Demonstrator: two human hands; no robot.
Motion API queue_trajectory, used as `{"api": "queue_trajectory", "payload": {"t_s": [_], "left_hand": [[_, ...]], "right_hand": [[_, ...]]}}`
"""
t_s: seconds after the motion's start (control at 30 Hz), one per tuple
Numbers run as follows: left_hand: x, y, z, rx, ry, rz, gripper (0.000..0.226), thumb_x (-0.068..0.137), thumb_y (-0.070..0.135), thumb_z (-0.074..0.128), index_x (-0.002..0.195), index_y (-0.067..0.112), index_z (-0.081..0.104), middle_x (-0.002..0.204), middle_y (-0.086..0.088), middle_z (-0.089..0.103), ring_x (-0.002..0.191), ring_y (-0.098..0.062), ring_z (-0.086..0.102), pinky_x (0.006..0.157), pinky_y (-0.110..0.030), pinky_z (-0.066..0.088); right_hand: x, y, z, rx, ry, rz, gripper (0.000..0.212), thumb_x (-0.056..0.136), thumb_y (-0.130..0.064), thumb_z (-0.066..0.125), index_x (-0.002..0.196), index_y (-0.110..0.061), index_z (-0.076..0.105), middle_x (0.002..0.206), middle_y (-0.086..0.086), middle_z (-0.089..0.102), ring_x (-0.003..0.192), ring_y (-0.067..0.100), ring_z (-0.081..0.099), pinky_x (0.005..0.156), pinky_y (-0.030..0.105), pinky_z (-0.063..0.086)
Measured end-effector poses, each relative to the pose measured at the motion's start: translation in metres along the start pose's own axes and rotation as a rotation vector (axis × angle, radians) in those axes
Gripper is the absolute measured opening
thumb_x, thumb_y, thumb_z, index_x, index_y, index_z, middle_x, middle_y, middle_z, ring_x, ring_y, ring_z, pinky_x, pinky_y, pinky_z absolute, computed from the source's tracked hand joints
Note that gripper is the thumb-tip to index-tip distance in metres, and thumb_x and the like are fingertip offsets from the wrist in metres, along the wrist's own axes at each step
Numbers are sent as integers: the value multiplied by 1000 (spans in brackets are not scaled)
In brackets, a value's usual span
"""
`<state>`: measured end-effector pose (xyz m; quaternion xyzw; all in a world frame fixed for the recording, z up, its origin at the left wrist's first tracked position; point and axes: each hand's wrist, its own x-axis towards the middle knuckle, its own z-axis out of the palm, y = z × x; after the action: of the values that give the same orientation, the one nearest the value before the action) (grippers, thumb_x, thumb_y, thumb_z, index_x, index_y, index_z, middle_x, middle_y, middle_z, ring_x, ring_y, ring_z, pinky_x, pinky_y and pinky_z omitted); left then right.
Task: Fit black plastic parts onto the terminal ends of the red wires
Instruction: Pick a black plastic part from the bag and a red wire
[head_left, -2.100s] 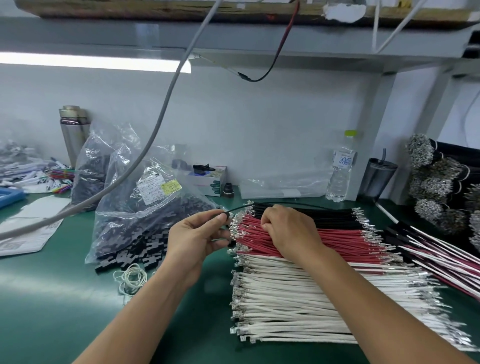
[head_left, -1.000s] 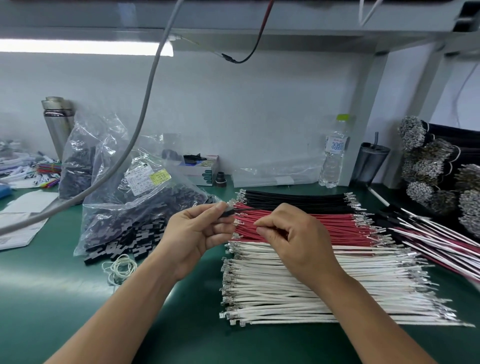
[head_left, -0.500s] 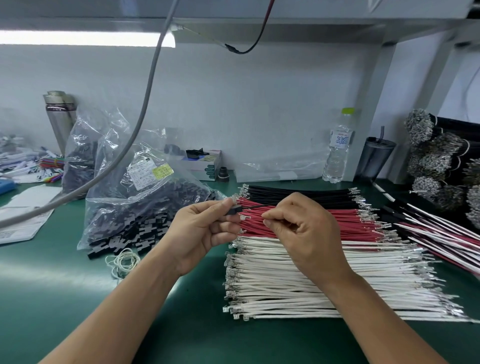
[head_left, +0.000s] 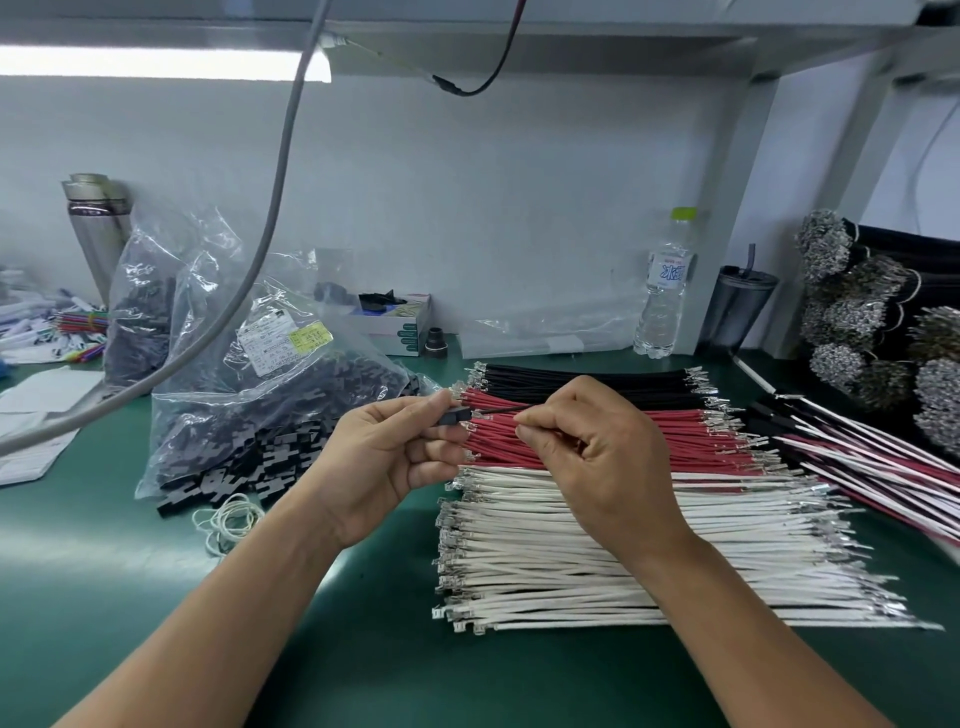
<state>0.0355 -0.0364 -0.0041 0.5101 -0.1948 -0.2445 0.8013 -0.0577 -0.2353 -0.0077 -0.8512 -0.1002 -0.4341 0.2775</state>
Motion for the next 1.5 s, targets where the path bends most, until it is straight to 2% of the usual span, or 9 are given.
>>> {"api": "queue_trajectory", "payload": {"t_s": [0.33,0.77,0.93,1.13,1.27,1.33,1.4,1.5], "left_hand": [[-1,1,1,0,-10,-14,22,83,26,74,92,6,79,77,-14,71,57,-17,69,53,-24,60],[-2,1,1,20,-31,-15,25,76,32,78,88,10,81,76,-12,72,57,-15,69,52,-23,60],[-2,1,0,31,-23,-24,30,74,32,81,89,6,79,77,-14,72,57,-16,69,52,-24,60],[0,-1,0,76,-6,-55,29,75,31,82,87,5,80,78,-15,72,58,-17,70,53,-25,60],[0,-4,4,74,16,-72,26,76,31,80,83,6,81,78,-15,72,59,-18,71,53,-25,60],[0,-5,9,143,45,-37,29,74,33,81,86,7,81,86,-17,76,63,-20,73,55,-27,61],[-1,-6,11,317,82,90,31,70,30,85,95,11,82,94,-18,78,70,-24,76,58,-30,62],[-3,-5,10,543,81,235,28,68,20,87,94,12,82,84,-17,78,67,-27,76,61,-35,65]], "right_hand": [[0,-3,-2,-38,-18,-14,6,93,-23,70,91,-20,76,84,-12,61,75,9,60,60,34,51],[-1,-6,-1,-74,-18,-12,6,92,-22,71,89,-21,76,82,-13,60,72,7,57,58,32,50],[2,-6,-5,-162,-55,-97,6,90,-19,74,85,-19,76,80,-11,59,71,4,52,59,22,43],[4,-8,-9,-265,-90,-179,5,91,-18,73,86,-18,75,81,-9,59,75,7,53,59,26,45],[2,-15,2,-249,-148,-68,8,93,-21,68,86,-20,71,84,-12,58,73,4,51,59,19,36],[1,-11,6,-203,-175,50,8,94,-25,67,87,-24,71,85,-14,58,73,2,52,60,20,35],[2,-6,7,-190,-185,123,9,95,-29,65,89,-28,71,86,-15,59,75,3,54,62,22,37],[2,-2,5,-140,-176,134,8,94,-27,67,88,-27,72,83,-16,58,75,3,55,62,19,40]]}}
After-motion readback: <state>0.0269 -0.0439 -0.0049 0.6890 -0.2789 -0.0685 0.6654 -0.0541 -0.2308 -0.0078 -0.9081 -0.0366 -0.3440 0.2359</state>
